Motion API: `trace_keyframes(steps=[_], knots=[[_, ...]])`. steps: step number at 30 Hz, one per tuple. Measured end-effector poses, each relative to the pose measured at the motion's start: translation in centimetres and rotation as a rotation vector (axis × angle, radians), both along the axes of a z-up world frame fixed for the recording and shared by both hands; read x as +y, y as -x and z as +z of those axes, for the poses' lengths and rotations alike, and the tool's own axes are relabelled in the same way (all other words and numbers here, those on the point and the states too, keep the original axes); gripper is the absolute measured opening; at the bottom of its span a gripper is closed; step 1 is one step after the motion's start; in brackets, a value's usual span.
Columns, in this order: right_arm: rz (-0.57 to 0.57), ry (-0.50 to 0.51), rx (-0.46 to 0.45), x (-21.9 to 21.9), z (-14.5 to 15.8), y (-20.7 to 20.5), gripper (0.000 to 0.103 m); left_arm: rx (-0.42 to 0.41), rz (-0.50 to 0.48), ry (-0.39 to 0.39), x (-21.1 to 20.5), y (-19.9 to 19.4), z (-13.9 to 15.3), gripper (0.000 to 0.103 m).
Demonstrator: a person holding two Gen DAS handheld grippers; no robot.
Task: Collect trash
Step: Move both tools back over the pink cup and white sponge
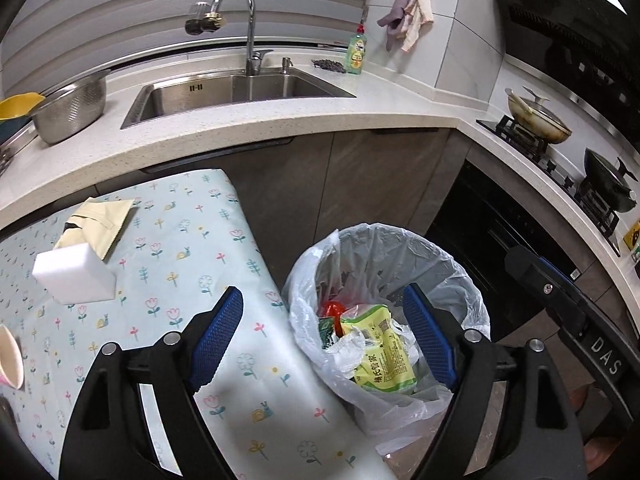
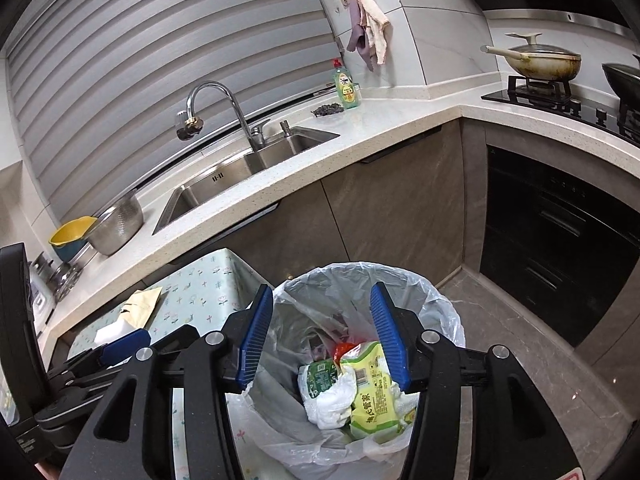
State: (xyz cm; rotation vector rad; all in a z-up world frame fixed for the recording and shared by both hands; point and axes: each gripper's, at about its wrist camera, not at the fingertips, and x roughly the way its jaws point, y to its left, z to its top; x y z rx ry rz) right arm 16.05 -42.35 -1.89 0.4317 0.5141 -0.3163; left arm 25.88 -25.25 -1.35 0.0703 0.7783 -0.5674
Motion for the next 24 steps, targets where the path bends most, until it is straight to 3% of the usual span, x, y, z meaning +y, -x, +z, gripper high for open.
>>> trace_keyframes(steps=[11, 24], knots=[[0.058, 0.030, -0.026, 4.6, 2.2, -0.9, 0.057, -0.042, 0.098, 0.024, 5.4, -0.1, 2.0, 0.086], [0.199, 0.062, -0.026, 13.7, 3.5, -3.5, 0.060, -0.048, 0.299, 0.051, 16.8, -0.8, 2.8, 0.093]])
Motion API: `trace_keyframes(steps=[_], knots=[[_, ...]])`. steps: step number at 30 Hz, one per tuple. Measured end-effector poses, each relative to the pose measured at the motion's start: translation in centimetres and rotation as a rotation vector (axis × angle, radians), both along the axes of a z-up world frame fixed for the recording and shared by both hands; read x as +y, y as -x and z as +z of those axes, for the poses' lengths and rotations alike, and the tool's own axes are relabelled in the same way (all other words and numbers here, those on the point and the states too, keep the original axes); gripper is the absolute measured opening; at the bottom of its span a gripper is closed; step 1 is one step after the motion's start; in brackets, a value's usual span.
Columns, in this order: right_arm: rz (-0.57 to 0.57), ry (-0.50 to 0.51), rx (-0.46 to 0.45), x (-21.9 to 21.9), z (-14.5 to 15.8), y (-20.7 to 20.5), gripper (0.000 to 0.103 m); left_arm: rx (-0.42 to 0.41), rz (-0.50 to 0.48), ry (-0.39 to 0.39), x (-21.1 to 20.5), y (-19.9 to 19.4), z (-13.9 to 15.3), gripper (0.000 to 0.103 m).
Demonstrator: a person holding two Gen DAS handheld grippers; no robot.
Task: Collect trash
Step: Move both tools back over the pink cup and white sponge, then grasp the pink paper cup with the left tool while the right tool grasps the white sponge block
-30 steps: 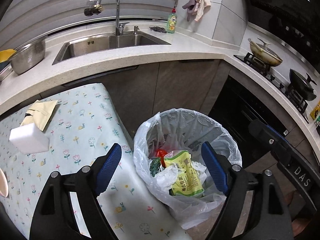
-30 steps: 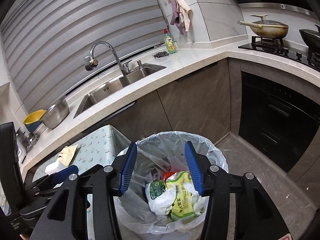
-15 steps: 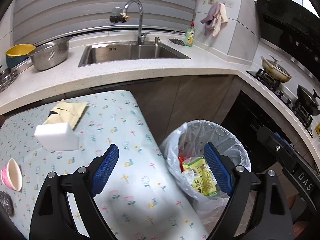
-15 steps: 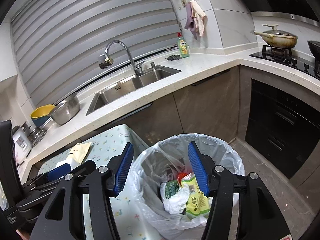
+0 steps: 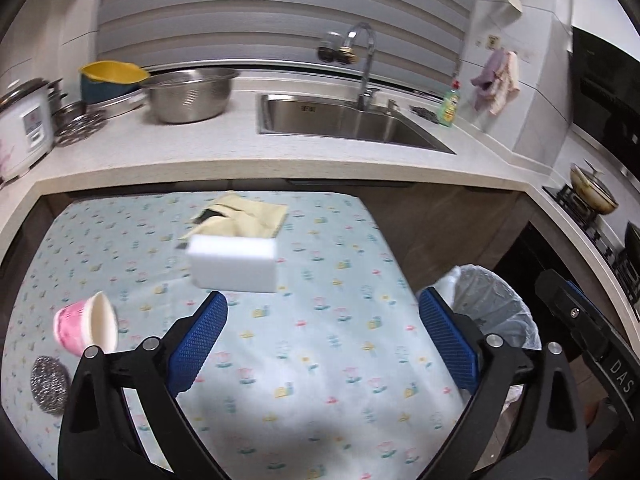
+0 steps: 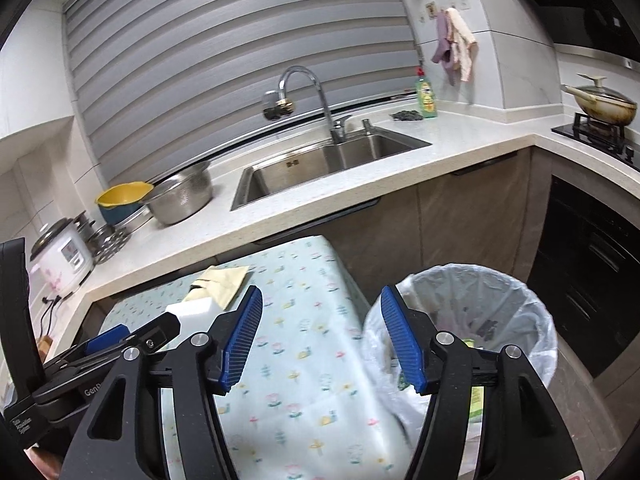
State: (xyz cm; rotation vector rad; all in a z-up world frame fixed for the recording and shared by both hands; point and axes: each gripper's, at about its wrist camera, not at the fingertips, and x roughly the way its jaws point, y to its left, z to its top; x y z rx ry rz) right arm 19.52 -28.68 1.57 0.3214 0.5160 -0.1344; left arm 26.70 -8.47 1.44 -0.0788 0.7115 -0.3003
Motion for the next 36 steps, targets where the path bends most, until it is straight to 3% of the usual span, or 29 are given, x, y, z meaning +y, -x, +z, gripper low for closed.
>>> trace_keyframes(steps=[12, 21, 36], knots=[[0.120, 0.039, 0.033, 8.7, -0.4, -3.2, 0.064, 0.051, 0.220, 0.016, 12.0, -1.4, -1.9, 0.094], [0.177, 0.048, 0.082, 12.6, -2.0, -6.3, 0.064, 0.111, 0.376, 0.006, 19.7, -2.6, -4.6, 0.094], [0.222, 0.064, 0.171, 15.6, -6.0, -12.5, 0.064, 0.246, 0.394, -0.018, 22.8, -5.7, -10.0, 0.094]])
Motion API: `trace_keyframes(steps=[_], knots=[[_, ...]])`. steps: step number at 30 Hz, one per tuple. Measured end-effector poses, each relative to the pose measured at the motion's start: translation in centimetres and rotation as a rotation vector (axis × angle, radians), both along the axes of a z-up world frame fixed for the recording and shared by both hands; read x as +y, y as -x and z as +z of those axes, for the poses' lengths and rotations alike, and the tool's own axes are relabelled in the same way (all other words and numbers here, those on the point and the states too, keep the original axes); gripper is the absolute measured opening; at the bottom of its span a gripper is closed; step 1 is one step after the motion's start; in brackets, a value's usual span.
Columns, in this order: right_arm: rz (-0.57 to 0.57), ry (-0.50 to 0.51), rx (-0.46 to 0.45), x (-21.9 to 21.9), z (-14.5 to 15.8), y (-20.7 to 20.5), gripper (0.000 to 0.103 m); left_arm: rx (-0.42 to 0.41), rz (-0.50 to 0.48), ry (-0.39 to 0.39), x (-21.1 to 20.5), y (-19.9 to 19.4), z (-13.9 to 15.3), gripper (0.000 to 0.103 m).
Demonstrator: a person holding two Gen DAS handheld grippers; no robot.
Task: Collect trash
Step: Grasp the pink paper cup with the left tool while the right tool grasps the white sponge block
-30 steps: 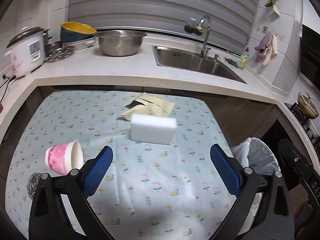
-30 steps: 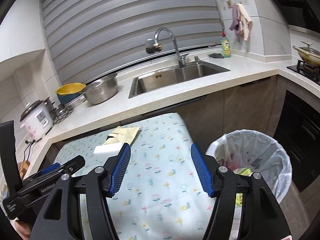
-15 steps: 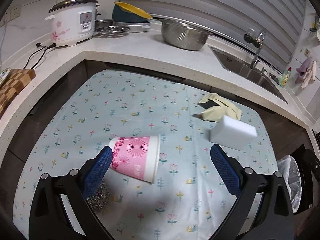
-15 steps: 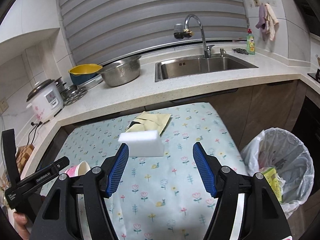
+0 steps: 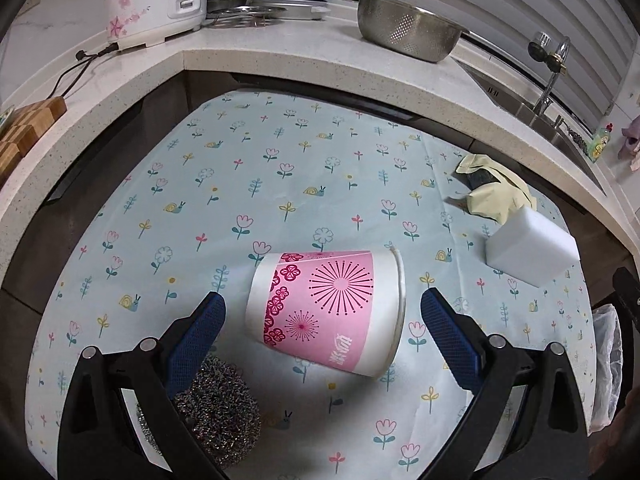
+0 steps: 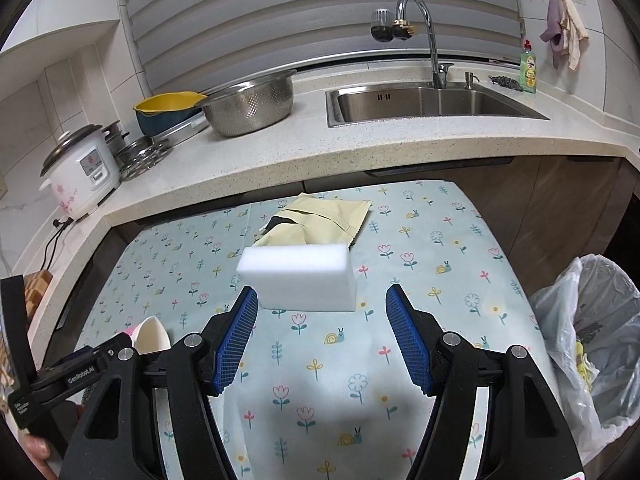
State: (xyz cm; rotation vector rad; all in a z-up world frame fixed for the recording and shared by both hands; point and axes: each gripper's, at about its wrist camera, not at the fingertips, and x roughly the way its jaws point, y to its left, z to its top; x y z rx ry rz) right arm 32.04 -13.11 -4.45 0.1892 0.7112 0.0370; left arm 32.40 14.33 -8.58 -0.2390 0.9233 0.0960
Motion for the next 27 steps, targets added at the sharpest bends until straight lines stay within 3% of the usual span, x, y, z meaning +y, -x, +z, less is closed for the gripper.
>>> trace_keyframes(steps=[7, 13, 16, 27], knots=[[0.005, -0.004, 0.023, 0.2, -1.4, -1.7, 0.065, 0.054, -0.004, -0.058, -1.0, -1.5, -2.3, 0.094], [0.018, 0.013, 0.039, 0.7, -2.7, -3.0, 0.070, 0.069, -0.013, -0.034, -1.0, -2.2, -3.2, 0.093], [0.028, 0.025, 0.046, 0.8, -3.3, -3.7, 0.072, 0.069, -0.024, -0.022, -1.2, -2.6, -3.3, 0.082], [0.068, 0.032, 0.044, 0.0, -4.2, -6.2, 0.072, 0.010, -0.079, 0.022, -3.2, -3.8, -1.6, 0.082]])
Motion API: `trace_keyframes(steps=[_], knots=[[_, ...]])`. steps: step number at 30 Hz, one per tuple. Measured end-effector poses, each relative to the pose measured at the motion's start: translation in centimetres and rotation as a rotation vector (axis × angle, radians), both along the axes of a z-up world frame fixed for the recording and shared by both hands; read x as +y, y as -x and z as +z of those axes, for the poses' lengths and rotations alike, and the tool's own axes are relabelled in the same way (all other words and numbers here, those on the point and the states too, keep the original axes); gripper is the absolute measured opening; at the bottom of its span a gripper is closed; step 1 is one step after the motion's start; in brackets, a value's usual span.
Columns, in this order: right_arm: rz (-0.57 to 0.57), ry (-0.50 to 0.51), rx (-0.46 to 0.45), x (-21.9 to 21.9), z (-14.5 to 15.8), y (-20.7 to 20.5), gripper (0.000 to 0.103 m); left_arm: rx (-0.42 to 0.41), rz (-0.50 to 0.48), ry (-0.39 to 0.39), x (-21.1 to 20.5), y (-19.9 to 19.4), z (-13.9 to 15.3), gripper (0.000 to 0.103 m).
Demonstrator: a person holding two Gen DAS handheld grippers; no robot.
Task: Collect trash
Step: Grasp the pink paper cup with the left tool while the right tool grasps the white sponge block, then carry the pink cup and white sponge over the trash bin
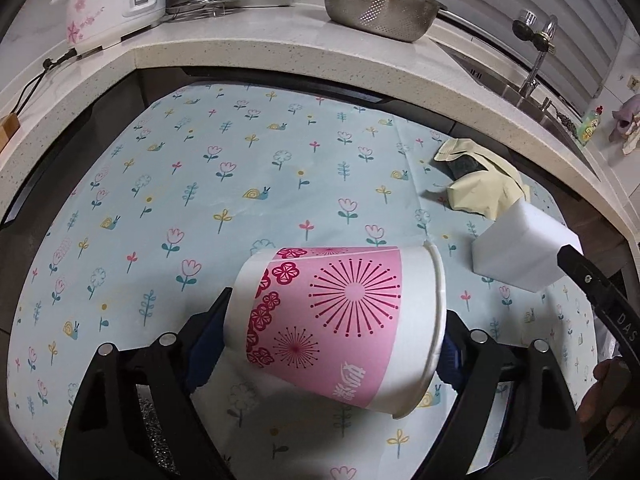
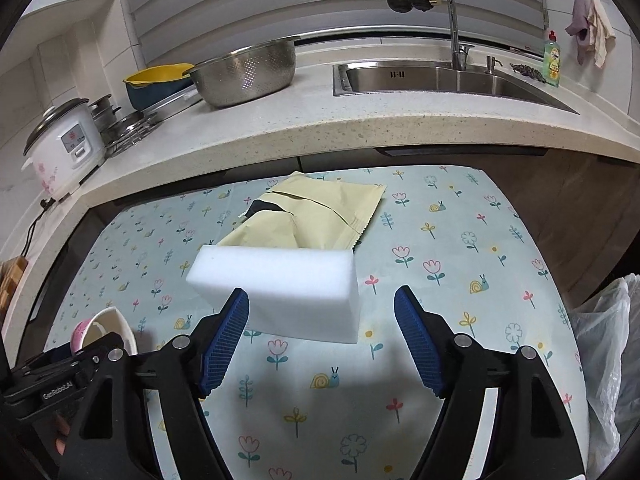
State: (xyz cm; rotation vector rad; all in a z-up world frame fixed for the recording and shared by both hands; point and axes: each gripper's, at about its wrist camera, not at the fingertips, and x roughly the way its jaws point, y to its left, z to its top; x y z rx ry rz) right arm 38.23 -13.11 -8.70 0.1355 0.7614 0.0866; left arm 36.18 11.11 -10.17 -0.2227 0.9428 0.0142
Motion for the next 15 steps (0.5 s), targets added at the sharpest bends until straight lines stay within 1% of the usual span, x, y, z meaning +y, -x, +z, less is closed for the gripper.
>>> trace_keyframes(steps=[2, 7, 9, 10, 11, 12, 13, 14, 15], knots=[[0.036, -0.003, -0.006, -0.1, -0.1, -0.5, 0.072, -0.004, -0.011, 0.009, -0.5, -0.4, 0.2, 0.082], [0.172, -0.020, -0.005, 0.4, -0.8, -1.7, 0.072, -0.012, -0.043, 0.011, -2.2, -1.6, 0.3, 0.082], [0.192, -0.010, -0.001, 0.5, -1.0, -2.0, 0.072, -0.010, -0.051, 0.009, -2.9, -2.0, 0.1, 0.082], [0.200, -0.011, -0.004, 0.5, -1.0, -2.0, 0.069, -0.007, -0.052, 0.009, -3.1, -2.2, 0.0, 0.082], [0.204, -0.017, -0.003, 0.5, -1.0, -2.0, 0.060, -0.005, -0.053, 0.011, -3.3, -2.3, -0.1, 0.082], [0.205, -0.032, 0.004, 0.3, -1.0, -1.9, 0.056, -0.003, -0.052, 0.012, -3.5, -2.3, -0.2, 0.082], [0.199, -0.062, 0.011, 0.0, -0.9, -1.9, 0.049, -0.001, -0.051, 0.013, -3.6, -2.3, -0.2, 0.082], [0.193, -0.086, 0.016, -0.4, -0.9, -1.8, 0.038, 0.000, -0.052, 0.013, -3.8, -2.3, -0.2, 0.082], [0.183, -0.099, 0.021, -0.7, -0.8, -1.7, 0.037, 0.000, -0.052, 0.011, -3.9, -2.2, -0.2, 0.082]])
